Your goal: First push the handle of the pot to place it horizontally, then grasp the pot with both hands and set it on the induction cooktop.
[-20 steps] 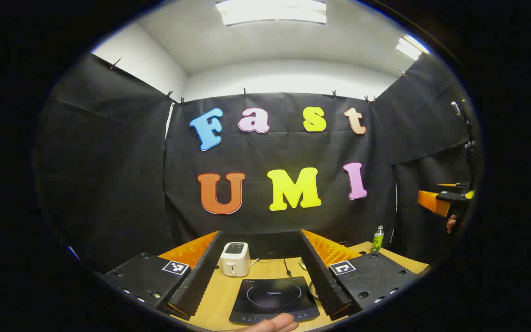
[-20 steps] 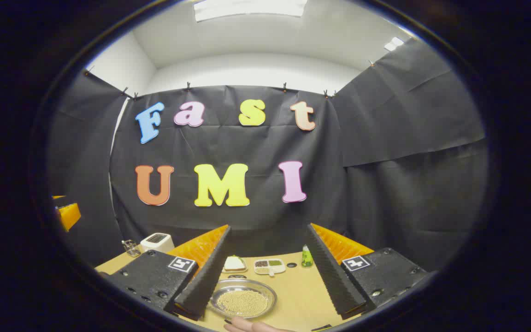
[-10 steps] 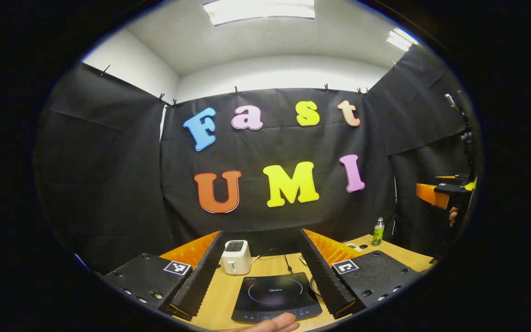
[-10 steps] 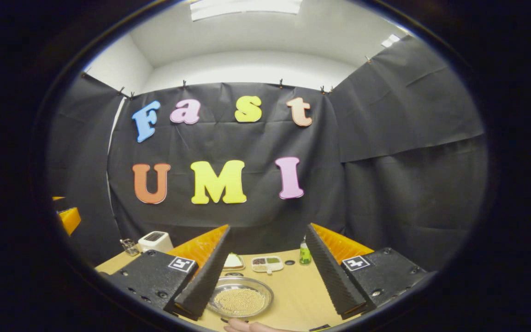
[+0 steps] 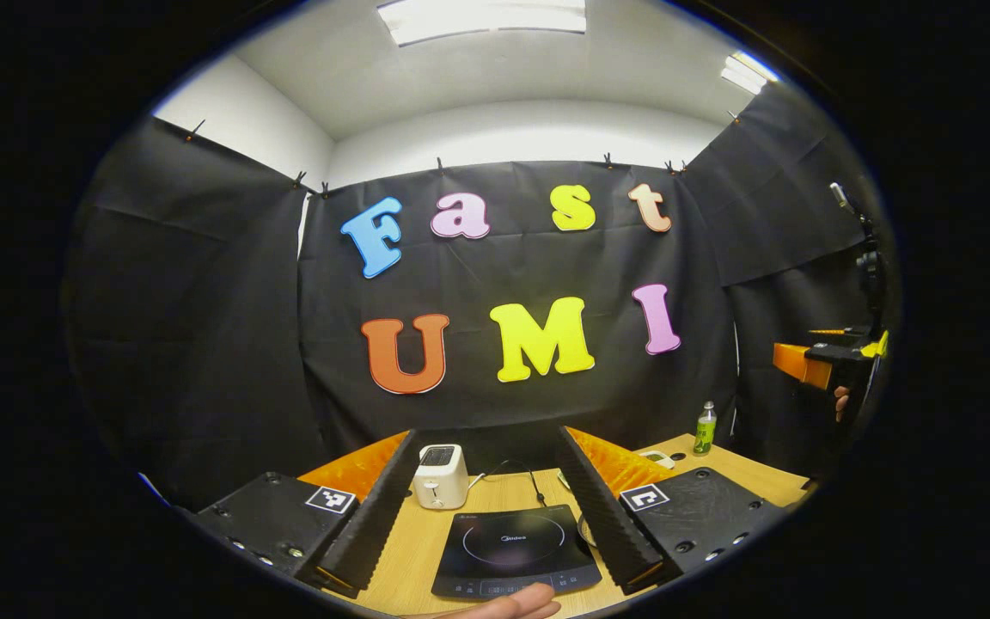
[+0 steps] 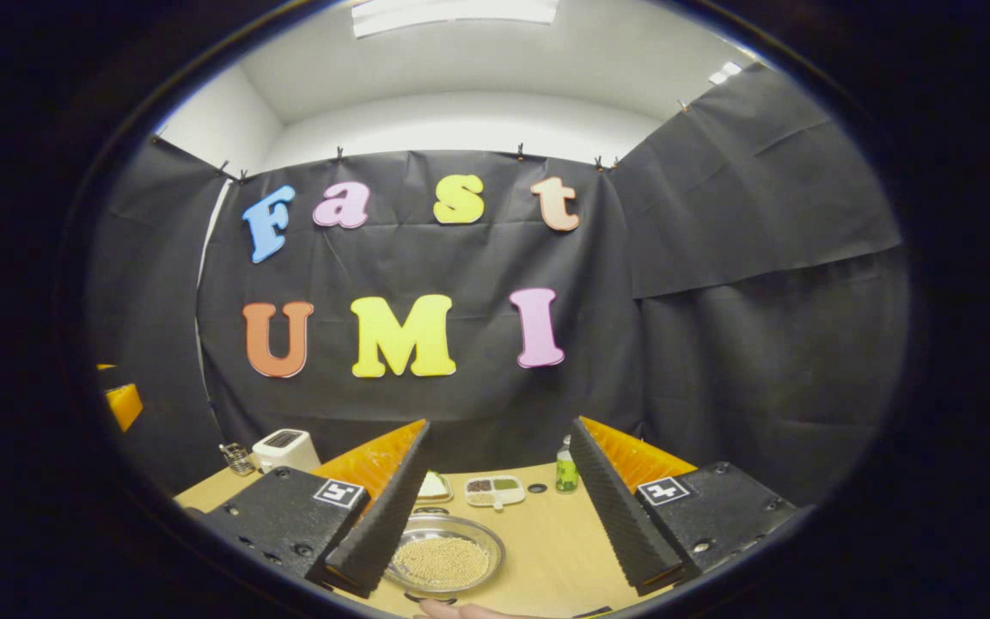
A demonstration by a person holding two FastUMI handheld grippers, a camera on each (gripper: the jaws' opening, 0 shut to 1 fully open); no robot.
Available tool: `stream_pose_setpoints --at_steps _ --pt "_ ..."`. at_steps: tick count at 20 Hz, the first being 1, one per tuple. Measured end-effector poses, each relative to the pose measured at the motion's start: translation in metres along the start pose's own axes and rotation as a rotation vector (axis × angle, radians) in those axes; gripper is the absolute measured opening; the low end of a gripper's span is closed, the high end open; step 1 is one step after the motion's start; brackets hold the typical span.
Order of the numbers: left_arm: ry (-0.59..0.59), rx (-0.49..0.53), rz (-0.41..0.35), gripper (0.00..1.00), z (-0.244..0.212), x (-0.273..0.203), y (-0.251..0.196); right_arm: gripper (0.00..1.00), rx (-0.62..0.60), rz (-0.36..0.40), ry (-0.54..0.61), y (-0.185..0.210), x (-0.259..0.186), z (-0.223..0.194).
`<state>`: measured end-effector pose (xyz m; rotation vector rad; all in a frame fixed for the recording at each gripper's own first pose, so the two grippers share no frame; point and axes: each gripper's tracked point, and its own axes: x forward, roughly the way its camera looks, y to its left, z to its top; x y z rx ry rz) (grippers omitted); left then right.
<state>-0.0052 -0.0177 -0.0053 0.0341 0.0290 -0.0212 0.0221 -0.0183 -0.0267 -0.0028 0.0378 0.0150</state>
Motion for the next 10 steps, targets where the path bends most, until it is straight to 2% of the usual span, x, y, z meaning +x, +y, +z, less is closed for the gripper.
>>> stream_pose_setpoints --at_steps 2,6,10 --pt "-0.004 0.003 0.008 0.96 -0.001 0.001 0.002 0.96 -0.019 0.029 0.028 0.007 0.010 -0.012" --pt "0.002 0.028 0.017 0.96 -0.006 0.000 0.004 0.94 0.011 0.099 0.192 0.024 0.026 -0.058" --pt "0.014 0.003 0.010 0.96 -0.012 -0.003 0.002 0.64 0.001 0.110 0.252 0.031 0.035 -0.085"
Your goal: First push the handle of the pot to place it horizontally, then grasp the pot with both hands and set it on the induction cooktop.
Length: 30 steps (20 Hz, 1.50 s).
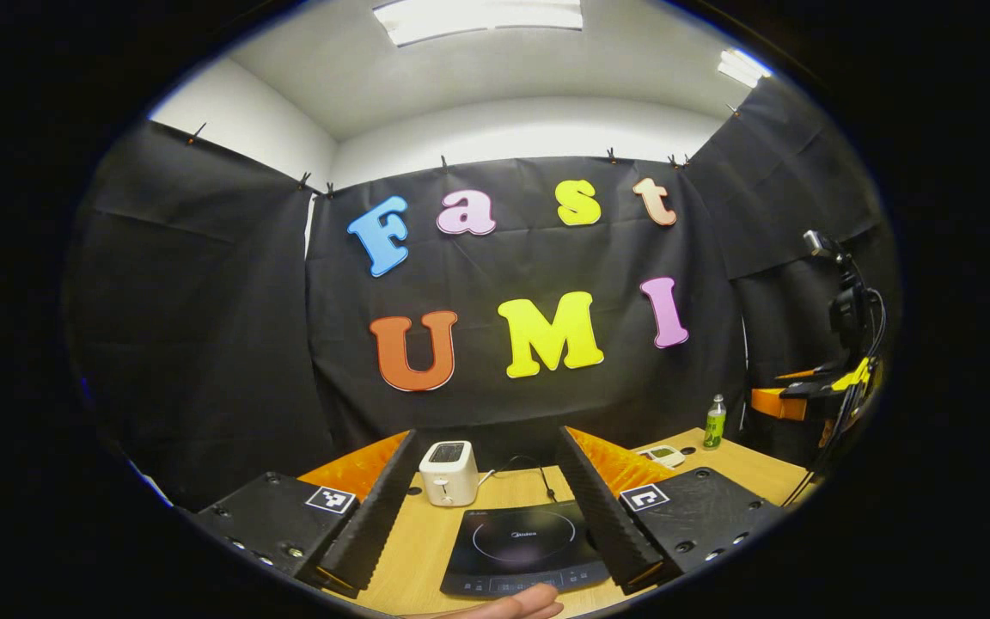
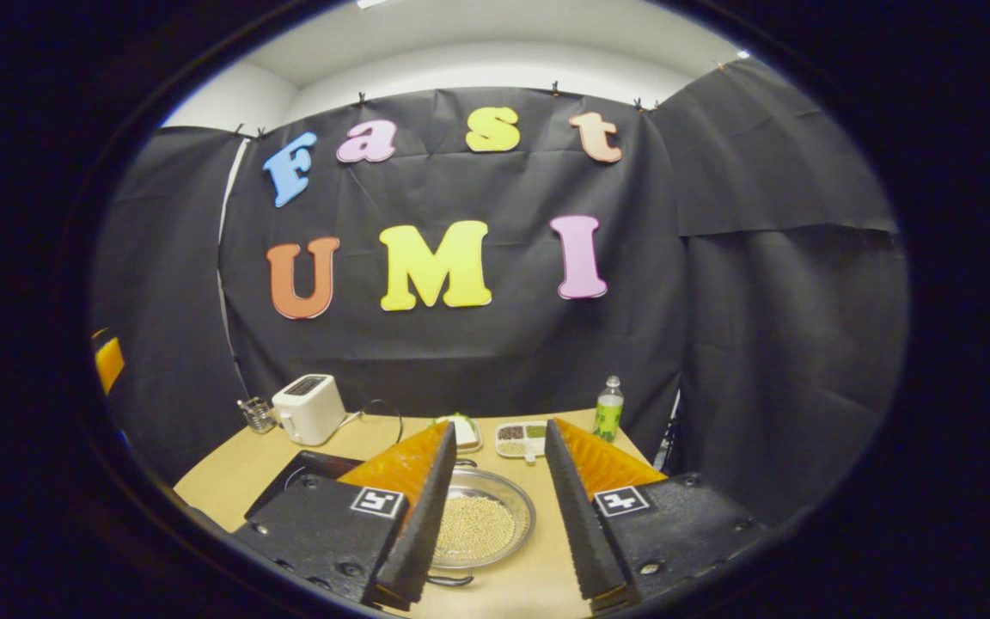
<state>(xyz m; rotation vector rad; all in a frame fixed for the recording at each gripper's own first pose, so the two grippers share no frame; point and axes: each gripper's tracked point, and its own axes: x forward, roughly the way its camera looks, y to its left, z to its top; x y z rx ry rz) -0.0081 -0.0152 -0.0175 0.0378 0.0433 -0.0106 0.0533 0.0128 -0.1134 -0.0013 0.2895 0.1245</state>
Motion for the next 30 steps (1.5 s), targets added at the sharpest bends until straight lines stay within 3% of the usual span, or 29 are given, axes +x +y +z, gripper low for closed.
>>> stream_pose_setpoints --at_steps 1,6,7,8,10,15,18,30 --pt "0.000 -0.007 -0.013 0.96 0.000 -0.001 -0.002 0.53 0.003 0.029 0.025 0.008 0.003 -0.008" --pt "-0.003 0.010 -0.034 0.96 -0.002 -0.006 -0.008 0.28 -0.017 0.117 0.164 0.039 0.017 -0.053" --pt "-0.004 0.016 -0.034 0.96 -0.002 -0.007 -0.008 0.10 -0.027 0.124 0.194 0.045 0.020 -0.063" --pt "-0.008 0.022 -0.034 0.96 -0.002 -0.008 -0.009 0.05 -0.032 0.139 0.231 0.053 0.021 -0.075" --pt "-0.021 0.018 -0.032 0.96 0.000 -0.009 -0.010 0.04 -0.026 0.200 0.305 0.076 0.022 -0.099" --pt "-0.028 -0.042 -0.041 0.96 0.001 -0.013 -0.009 0.01 -0.079 0.257 0.445 0.109 0.022 -0.157" --pt "-0.035 -0.019 0.003 0.96 0.001 -0.015 0.005 0.01 -0.079 0.292 0.515 0.124 0.018 -0.183" --pt "-0.043 -0.036 0.015 0.96 -0.001 -0.013 0.003 0.04 -0.072 0.300 0.663 0.147 0.031 -0.275"
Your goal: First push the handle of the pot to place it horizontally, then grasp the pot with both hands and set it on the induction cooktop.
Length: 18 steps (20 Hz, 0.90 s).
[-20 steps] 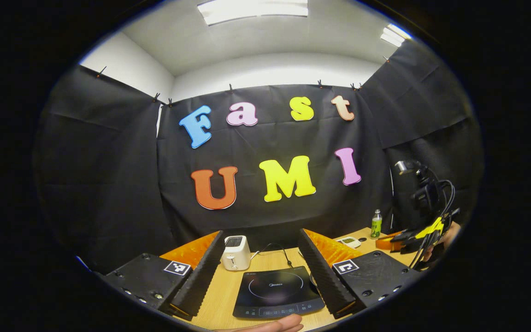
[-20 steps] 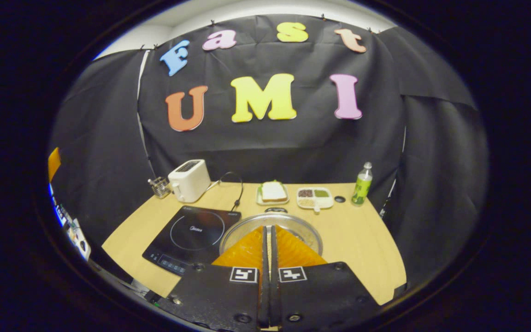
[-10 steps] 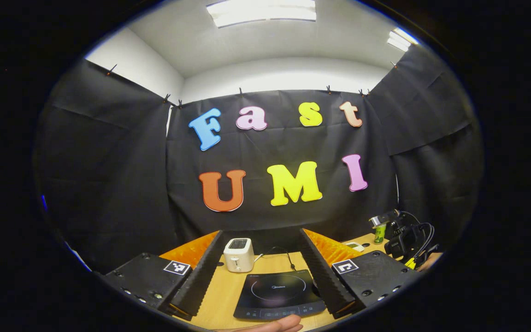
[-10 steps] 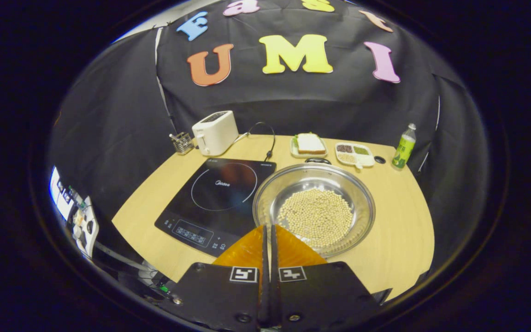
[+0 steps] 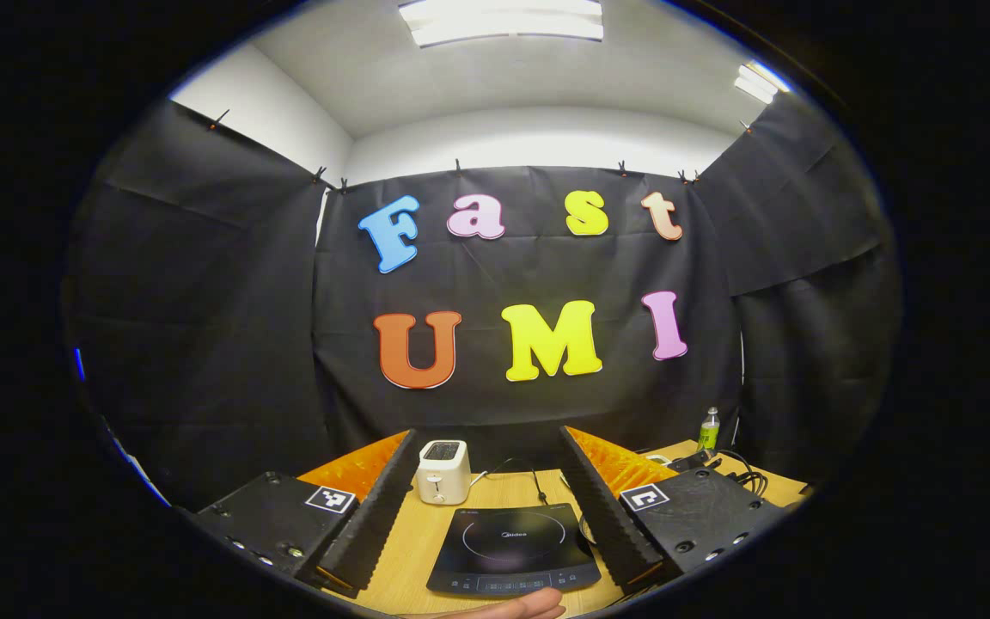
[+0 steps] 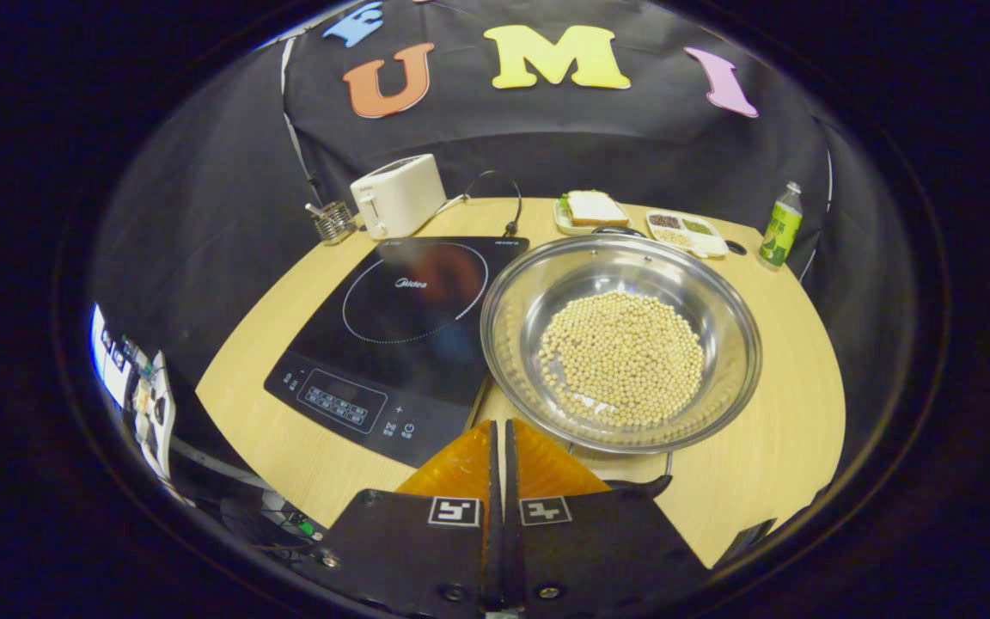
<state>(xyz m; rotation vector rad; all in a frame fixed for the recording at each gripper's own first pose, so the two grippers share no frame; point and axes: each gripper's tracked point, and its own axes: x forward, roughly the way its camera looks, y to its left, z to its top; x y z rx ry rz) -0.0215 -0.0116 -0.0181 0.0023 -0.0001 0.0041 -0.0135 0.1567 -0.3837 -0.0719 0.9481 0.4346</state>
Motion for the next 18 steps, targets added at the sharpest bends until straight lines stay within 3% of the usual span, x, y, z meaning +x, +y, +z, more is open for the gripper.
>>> stream_pose_setpoints --at_steps 8,14,18 --pt "0.008 0.010 -0.016 0.96 -0.004 -0.001 -0.007 0.04 0.044 -0.008 0.041 -0.020 0.015 -0.024" --pt "-0.001 0.016 -0.004 0.96 -0.001 0.001 -0.009 0.04 0.063 0.035 0.055 -0.031 0.010 -0.031" --pt "0.001 0.031 -0.046 0.96 0.000 -0.003 -0.029 0.04 0.050 0.028 0.046 -0.042 0.006 -0.035"
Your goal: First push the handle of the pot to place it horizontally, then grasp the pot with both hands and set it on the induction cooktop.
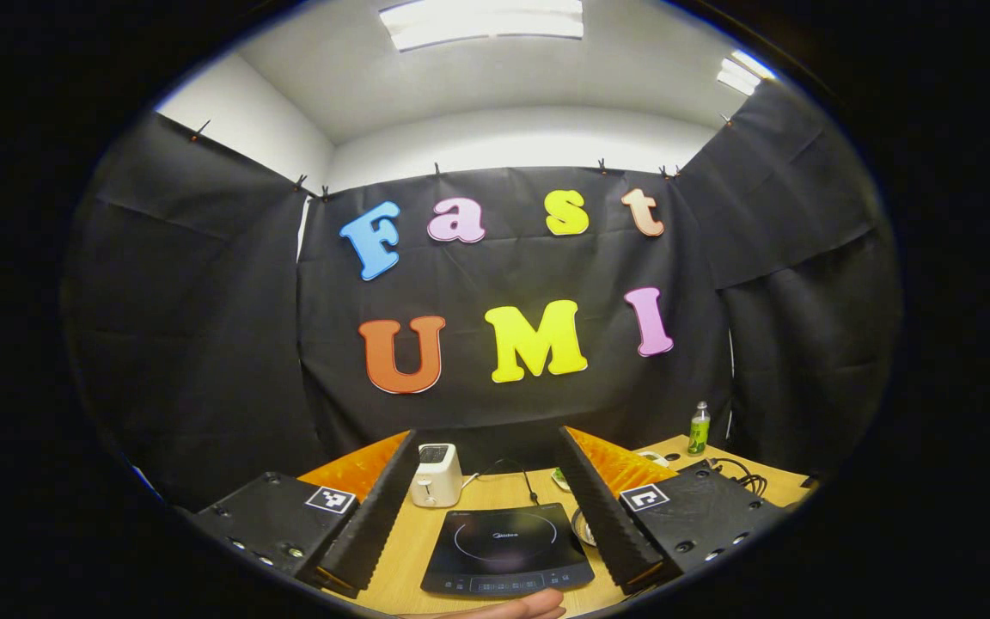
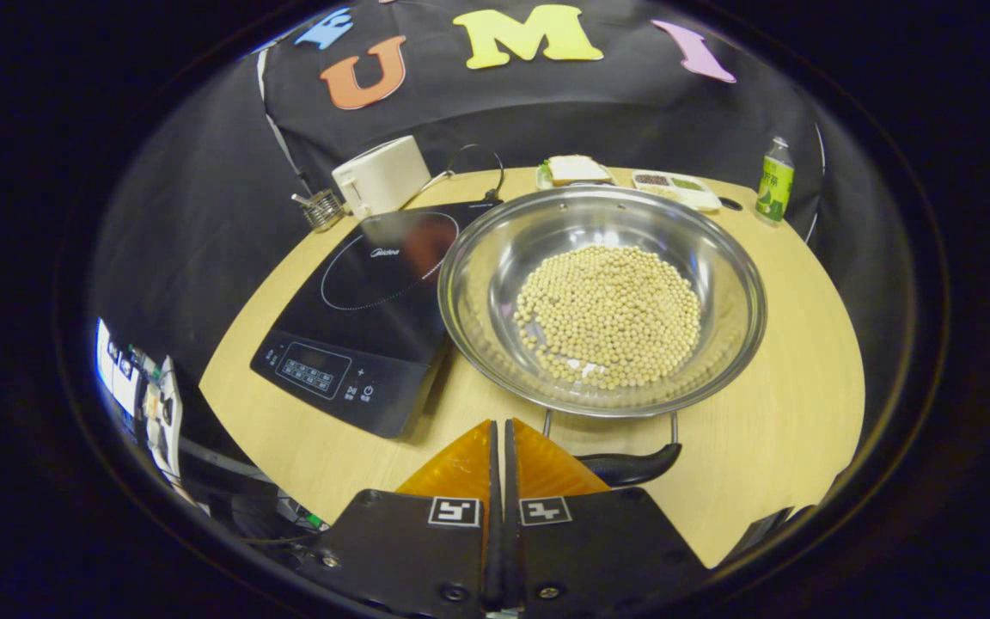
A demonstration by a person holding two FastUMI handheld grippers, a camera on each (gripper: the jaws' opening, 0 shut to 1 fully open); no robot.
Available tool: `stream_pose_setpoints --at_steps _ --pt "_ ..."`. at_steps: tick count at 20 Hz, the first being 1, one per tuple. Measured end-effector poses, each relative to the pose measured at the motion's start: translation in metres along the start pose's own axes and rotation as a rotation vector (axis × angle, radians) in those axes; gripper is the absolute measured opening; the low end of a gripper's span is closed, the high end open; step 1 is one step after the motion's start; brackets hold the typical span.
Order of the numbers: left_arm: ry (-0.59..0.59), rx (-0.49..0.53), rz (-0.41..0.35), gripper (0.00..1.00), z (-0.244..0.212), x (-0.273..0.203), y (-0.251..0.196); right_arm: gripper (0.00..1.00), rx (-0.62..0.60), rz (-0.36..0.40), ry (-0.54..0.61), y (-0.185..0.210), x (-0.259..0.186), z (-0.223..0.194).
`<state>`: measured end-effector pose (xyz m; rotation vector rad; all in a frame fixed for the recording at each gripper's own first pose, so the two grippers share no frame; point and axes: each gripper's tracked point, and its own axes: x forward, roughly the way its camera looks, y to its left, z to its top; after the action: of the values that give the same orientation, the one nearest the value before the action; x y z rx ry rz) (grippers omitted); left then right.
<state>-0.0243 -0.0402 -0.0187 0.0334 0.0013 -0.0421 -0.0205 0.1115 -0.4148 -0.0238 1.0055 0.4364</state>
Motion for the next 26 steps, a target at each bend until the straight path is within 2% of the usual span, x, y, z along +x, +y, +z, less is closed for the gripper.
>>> stream_pose_setpoints --at_steps 3,4,9,10,13,16,19,21,22,23,26 --pt "-0.007 0.014 -0.001 0.96 0.001 -0.001 -0.007 0.01 -0.013 -0.009 0.004 -0.009 -0.003 -0.003" --pt "-0.010 0.020 -0.005 0.96 0.001 -0.001 -0.011 0.04 -0.016 -0.014 0.007 -0.013 -0.004 -0.004" --pt "0.018 0.016 -0.029 0.96 -0.009 -0.002 -0.026 0.04 -0.036 -0.043 -0.008 -0.035 -0.011 -0.006" --pt "0.020 0.015 -0.031 0.96 -0.009 -0.003 -0.027 0.01 -0.034 -0.048 -0.012 -0.039 -0.012 -0.006" --pt "0.027 0.020 -0.019 0.96 -0.010 -0.001 -0.028 0.04 -0.028 -0.061 -0.015 -0.055 -0.017 -0.007" --pt "0.014 -0.011 -0.010 0.95 -0.005 -0.004 -0.028 0.01 -0.028 -0.084 -0.027 -0.072 -0.021 -0.009" --pt "-0.002 -0.059 -0.009 0.96 0.002 -0.004 -0.026 0.04 -0.042 -0.117 -0.041 -0.092 -0.025 -0.007" --pt "-0.003 -0.074 -0.005 0.96 0.004 -0.005 -0.023 0.00 -0.043 -0.146 -0.047 -0.107 -0.028 -0.005" --pt "-0.003 -0.081 -0.004 0.95 0.005 -0.005 -0.022 0.04 -0.043 -0.153 -0.047 -0.112 -0.028 -0.005" --pt "0.000 -0.087 -0.004 0.96 0.004 -0.005 -0.022 0.01 -0.047 -0.154 -0.043 -0.116 -0.029 -0.004" --pt "0.008 -0.088 0.006 0.96 0.002 -0.007 -0.019 0.04 -0.049 -0.178 -0.037 -0.134 -0.030 -0.001"
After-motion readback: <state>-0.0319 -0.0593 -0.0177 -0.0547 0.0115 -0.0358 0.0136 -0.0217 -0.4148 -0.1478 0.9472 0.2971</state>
